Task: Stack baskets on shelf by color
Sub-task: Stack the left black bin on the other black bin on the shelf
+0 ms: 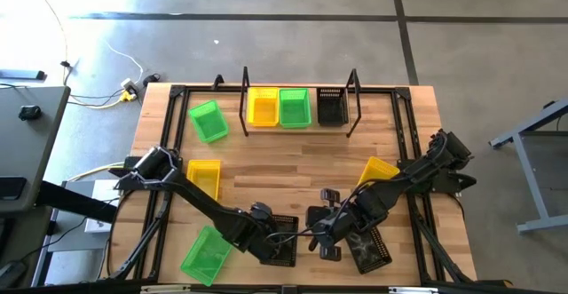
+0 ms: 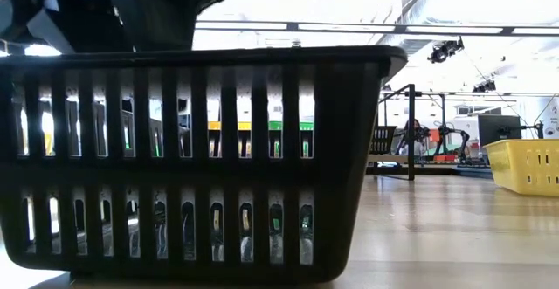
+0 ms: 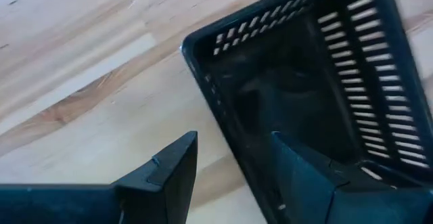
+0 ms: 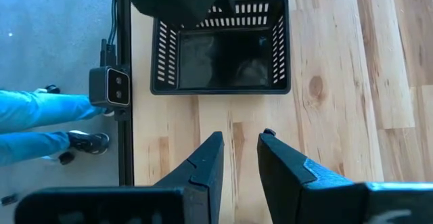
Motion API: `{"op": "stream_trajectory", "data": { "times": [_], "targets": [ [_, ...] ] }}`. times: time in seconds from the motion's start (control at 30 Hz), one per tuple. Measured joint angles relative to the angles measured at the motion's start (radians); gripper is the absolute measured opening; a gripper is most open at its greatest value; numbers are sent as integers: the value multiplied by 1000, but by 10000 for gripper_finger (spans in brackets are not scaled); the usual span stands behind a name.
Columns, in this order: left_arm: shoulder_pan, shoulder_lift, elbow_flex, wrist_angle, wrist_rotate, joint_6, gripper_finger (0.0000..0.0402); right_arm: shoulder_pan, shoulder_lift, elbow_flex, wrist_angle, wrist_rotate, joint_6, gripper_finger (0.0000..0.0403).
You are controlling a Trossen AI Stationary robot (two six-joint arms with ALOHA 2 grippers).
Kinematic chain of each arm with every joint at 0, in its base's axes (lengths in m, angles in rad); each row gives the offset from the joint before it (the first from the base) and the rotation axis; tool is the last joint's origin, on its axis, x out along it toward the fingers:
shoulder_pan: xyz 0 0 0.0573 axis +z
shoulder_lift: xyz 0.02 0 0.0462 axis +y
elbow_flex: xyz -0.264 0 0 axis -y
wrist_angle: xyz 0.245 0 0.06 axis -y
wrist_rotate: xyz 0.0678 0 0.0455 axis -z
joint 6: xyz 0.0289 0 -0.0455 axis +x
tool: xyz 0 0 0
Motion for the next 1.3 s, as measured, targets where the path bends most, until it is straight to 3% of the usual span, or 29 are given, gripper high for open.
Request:
{"op": "stream_trajectory", "data": {
  "times": [0.3,0.73,1.03,1.3],
  "targets": [
    [28,32,0,14,17,18,148,4,0,0,0,-1,-3,78],
    [67,55,0,50,33,84,10,61,0,0,0,-11,-55,78],
    [121,31,1,78,51,113,3,91,0,0,42,-10,-186,78],
    [216,-43,3,119,-5,178,2,96,0,0,139,1,-271,78]
  ]
}}
